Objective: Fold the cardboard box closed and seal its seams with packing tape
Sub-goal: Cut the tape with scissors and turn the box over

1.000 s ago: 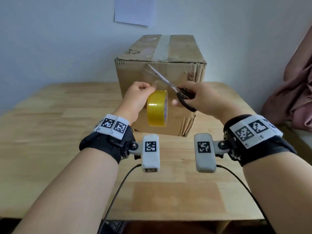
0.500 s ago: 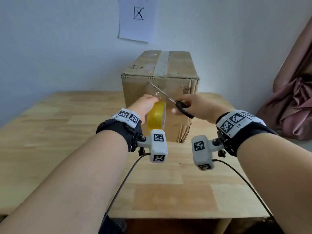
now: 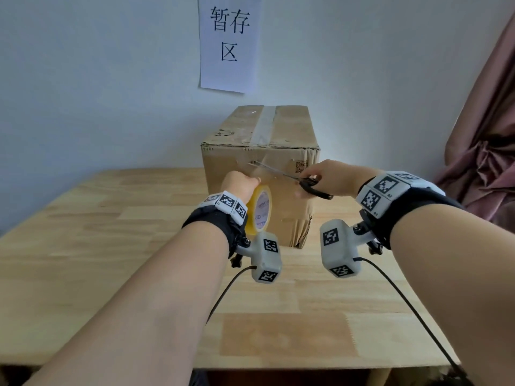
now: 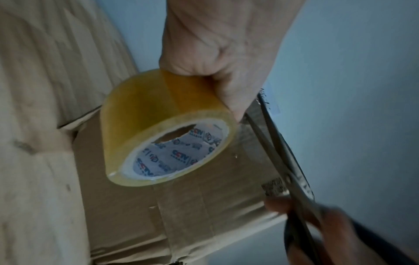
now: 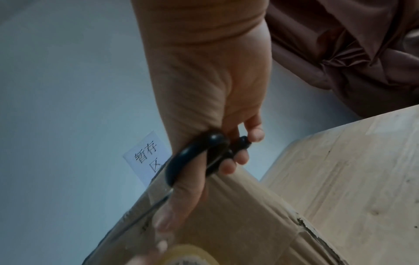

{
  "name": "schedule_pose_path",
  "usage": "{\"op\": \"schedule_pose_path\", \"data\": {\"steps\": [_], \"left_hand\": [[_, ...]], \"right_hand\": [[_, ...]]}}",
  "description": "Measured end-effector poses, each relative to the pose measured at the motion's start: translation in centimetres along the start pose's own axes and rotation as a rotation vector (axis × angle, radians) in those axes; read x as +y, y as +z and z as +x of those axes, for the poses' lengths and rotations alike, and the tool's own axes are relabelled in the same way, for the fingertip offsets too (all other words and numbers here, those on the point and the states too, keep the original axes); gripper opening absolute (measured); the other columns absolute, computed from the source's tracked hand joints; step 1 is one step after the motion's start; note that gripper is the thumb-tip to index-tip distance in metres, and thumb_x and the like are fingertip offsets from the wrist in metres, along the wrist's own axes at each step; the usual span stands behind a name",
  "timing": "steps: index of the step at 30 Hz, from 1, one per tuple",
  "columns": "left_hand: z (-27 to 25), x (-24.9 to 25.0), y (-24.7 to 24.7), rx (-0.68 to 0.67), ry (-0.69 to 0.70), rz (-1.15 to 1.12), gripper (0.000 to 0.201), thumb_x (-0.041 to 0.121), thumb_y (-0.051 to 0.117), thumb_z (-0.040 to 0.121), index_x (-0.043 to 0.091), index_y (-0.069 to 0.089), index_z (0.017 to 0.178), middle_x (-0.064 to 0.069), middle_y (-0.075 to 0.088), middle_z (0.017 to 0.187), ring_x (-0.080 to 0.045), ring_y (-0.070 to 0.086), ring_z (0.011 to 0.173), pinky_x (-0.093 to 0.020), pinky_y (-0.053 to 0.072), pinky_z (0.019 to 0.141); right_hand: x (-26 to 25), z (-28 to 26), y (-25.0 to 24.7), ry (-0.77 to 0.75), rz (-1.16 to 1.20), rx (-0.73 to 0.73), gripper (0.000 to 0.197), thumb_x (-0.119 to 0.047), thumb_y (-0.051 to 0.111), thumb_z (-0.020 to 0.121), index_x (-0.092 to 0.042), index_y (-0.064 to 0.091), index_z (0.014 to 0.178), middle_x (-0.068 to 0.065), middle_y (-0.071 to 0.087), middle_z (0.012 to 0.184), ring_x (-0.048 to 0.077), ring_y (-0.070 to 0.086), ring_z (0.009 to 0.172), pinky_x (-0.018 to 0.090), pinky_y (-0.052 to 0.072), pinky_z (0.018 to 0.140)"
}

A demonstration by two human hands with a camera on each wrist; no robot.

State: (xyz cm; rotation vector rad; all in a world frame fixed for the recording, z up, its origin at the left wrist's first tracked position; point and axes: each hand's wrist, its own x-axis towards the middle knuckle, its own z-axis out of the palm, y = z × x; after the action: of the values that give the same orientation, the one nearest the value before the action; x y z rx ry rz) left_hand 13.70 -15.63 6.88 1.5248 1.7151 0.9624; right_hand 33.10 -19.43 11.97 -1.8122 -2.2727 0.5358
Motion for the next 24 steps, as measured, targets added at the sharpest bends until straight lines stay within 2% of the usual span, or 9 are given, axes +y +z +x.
{"op": "schedule_pose_path", "data": {"steps": [2, 5, 7, 9, 11, 13, 19, 22, 24], "left_hand": [[-0.4, -0.3, -0.1, -0.008, 0.052, -0.014, 0.029, 0.031, 0.054, 0.094, 0.008, 0.059, 0.077, -0.009, 0.051, 0.065, -0.024, 0.045, 0.057, -0.037, 0.044, 0.064], [-0.6, -0.9, -0.3, 0.012, 0.092, -0.035, 0.021, 0.026, 0.050, 0.095, 0.012, 0.055, 0.081, -0.009, 0.054, 0.079, -0.024, 0.049, 0.075, -0.040, 0.048, 0.083], [-0.7, -0.9, -0.3, 0.016, 0.101, -0.045, 0.018, 0.024, 0.050, 0.095, 0.012, 0.052, 0.082, -0.008, 0.055, 0.081, -0.024, 0.049, 0.079, -0.039, 0.047, 0.087], [-0.8, -0.8, -0.4, 0.001, 0.082, -0.087, 0.018, 0.023, 0.050, 0.095, 0.012, 0.058, 0.084, -0.008, 0.059, 0.083, -0.025, 0.052, 0.080, -0.038, 0.047, 0.088], [-0.8, -0.8, -0.5, -0.010, 0.065, -0.119, 0.019, 0.023, 0.051, 0.095, 0.011, 0.064, 0.088, -0.007, 0.063, 0.084, -0.026, 0.056, 0.083, -0.039, 0.047, 0.088], [-0.8, -0.9, -0.7, -0.023, 0.055, -0.120, 0.017, 0.024, 0.051, 0.095, 0.013, 0.061, 0.086, -0.007, 0.062, 0.081, -0.026, 0.055, 0.079, -0.038, 0.048, 0.086], [-0.6, -1.3, -0.7, -0.065, 0.018, -0.147, 0.014, 0.026, 0.052, 0.093, 0.015, 0.054, 0.085, -0.012, 0.048, 0.079, -0.022, 0.044, 0.072, -0.031, 0.037, 0.066], [-0.5, -1.4, -0.6, -0.079, 0.011, -0.159, 0.012, 0.026, 0.052, 0.093, 0.016, 0.052, 0.086, -0.011, 0.048, 0.080, -0.021, 0.043, 0.073, -0.031, 0.036, 0.064], [-0.3, -1.5, -0.7, -0.088, 0.007, -0.151, 0.014, 0.028, 0.053, 0.093, 0.016, 0.054, 0.086, -0.012, 0.048, 0.079, -0.022, 0.044, 0.072, -0.031, 0.036, 0.065]], "right_hand": [[0.5, -1.0, -1.0, 0.045, -0.003, -0.095, 0.036, -0.057, 0.065, 0.080, -0.032, 0.065, 0.106, -0.009, 0.056, 0.078, 0.008, 0.049, 0.067, 0.021, 0.036, 0.061], [1.3, -2.4, -2.3, 0.123, -0.050, -0.226, 0.041, -0.062, 0.063, 0.077, -0.034, 0.065, 0.107, -0.003, 0.057, 0.074, 0.008, 0.050, 0.063, 0.019, 0.037, 0.057], [1.5, -2.6, -2.4, 0.148, -0.052, -0.255, 0.041, -0.060, 0.062, 0.079, -0.031, 0.065, 0.108, -0.003, 0.056, 0.073, 0.007, 0.049, 0.061, 0.017, 0.035, 0.053], [1.4, -2.3, -2.1, 0.145, 0.024, -0.250, 0.040, -0.058, 0.064, 0.079, -0.029, 0.067, 0.108, -0.004, 0.055, 0.070, 0.007, 0.048, 0.059, 0.017, 0.035, 0.050], [1.1, -1.8, -1.9, 0.140, 0.100, -0.243, 0.037, -0.057, 0.066, 0.078, -0.030, 0.068, 0.104, -0.003, 0.056, 0.070, 0.009, 0.049, 0.060, 0.018, 0.034, 0.047], [0.9, -1.4, -1.8, 0.148, 0.116, -0.265, 0.035, -0.058, 0.066, 0.077, -0.032, 0.067, 0.101, -0.002, 0.057, 0.072, 0.009, 0.050, 0.062, 0.018, 0.034, 0.046], [0.5, -0.1, -1.7, 0.138, 0.140, -0.316, 0.039, -0.061, 0.068, 0.068, -0.034, 0.067, 0.095, -0.002, 0.057, 0.071, 0.008, 0.049, 0.059, 0.019, 0.033, 0.048], [-0.1, 0.8, -1.7, 0.108, 0.126, -0.344, 0.046, -0.066, 0.066, 0.057, -0.036, 0.066, 0.092, -0.002, 0.057, 0.070, 0.007, 0.049, 0.056, 0.019, 0.033, 0.047], [-0.4, 1.4, -1.7, 0.086, 0.111, -0.354, 0.044, -0.067, 0.064, 0.058, -0.038, 0.066, 0.090, -0.003, 0.057, 0.069, 0.007, 0.049, 0.055, 0.018, 0.034, 0.046]]}}
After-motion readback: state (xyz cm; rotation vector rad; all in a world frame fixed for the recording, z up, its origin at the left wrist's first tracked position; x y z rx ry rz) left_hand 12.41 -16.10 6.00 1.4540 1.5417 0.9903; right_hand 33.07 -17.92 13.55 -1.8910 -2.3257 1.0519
